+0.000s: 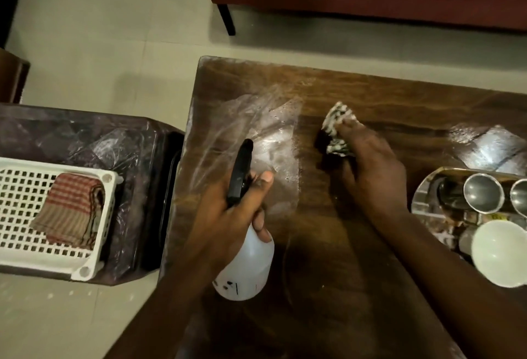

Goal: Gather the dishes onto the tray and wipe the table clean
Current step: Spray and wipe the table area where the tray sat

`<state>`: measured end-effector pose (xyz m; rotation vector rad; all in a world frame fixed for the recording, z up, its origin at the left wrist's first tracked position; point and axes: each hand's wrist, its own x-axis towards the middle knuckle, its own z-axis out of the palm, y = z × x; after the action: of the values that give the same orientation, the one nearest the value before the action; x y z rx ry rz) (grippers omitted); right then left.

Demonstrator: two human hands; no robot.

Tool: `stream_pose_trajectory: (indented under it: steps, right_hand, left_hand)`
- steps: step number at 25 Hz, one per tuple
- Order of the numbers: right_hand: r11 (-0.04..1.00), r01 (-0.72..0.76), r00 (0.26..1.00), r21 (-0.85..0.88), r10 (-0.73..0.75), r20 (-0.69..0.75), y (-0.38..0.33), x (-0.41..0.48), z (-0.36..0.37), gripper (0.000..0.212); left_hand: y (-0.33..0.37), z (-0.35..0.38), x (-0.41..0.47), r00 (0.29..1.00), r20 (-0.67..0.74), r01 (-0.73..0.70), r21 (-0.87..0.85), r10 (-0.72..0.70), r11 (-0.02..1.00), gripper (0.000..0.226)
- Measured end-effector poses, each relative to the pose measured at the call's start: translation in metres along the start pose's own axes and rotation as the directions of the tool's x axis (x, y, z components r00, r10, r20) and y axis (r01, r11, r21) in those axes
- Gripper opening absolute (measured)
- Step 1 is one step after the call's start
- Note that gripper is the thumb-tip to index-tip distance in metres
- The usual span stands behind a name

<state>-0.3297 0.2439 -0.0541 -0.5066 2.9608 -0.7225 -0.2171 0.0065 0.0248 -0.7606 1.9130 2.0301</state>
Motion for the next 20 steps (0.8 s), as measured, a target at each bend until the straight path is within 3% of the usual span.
stream_pose_trajectory:
  steps: [2,4,11,14,16,17,18,20]
  right_hand:
    - [0.987,0.083,0.982,-0.137,-0.058,0.178,0.007,0.014,0.013,0.063]
    - [0.980,0.072,0.960,-0.184,-0.018,0.281,0.008,0.020,0.021,0.067]
    - [0.975,-0.169,0.969,-0.143,0.191,0.156,-0.004,0.060,0.042,0.070]
    - [0.976,-0.147,0.971,-0.158,0.173,0.168,-0.038,0.088,0.061,0.073]
    - [0.990,0.013,0.967,-0.142,0.024,0.254,-0.065,0.095,0.071,0.077]
    - [0.978,0.173,0.933,-0.119,-0.124,0.338,-0.073,0.092,0.075,0.077]
    - [0.924,0.372,0.850,-0.092,-0.299,0.433,-0.077,0.087,0.077,0.075]
    - [0.715,0.699,0.594,-0.022,-0.562,0.575,-0.064,0.086,0.067,0.070]
  left_hand:
    - [-0.002,0.001,0.011,1.000,-0.021,0.002,0.065,-0.001,0.998,0.035]
    - [-0.004,0.002,0.016,1.000,-0.024,0.007,0.115,-0.005,0.993,0.038]
    - [-0.004,-0.001,0.027,0.998,0.069,0.001,0.142,-0.011,0.990,0.039]
    - [0.001,-0.008,0.025,0.998,0.069,-0.013,0.152,0.003,0.988,0.043]
    - [0.003,-0.016,0.023,0.998,0.055,-0.004,0.142,-0.004,0.990,0.044]
    - [0.003,-0.019,0.023,0.999,0.047,-0.004,0.140,-0.002,0.990,0.044]
    - [0.001,-0.023,0.023,0.999,0.039,-0.006,0.148,0.001,0.989,0.044]
    - [-0.002,-0.029,0.023,1.000,0.031,-0.007,0.176,0.002,0.984,0.043]
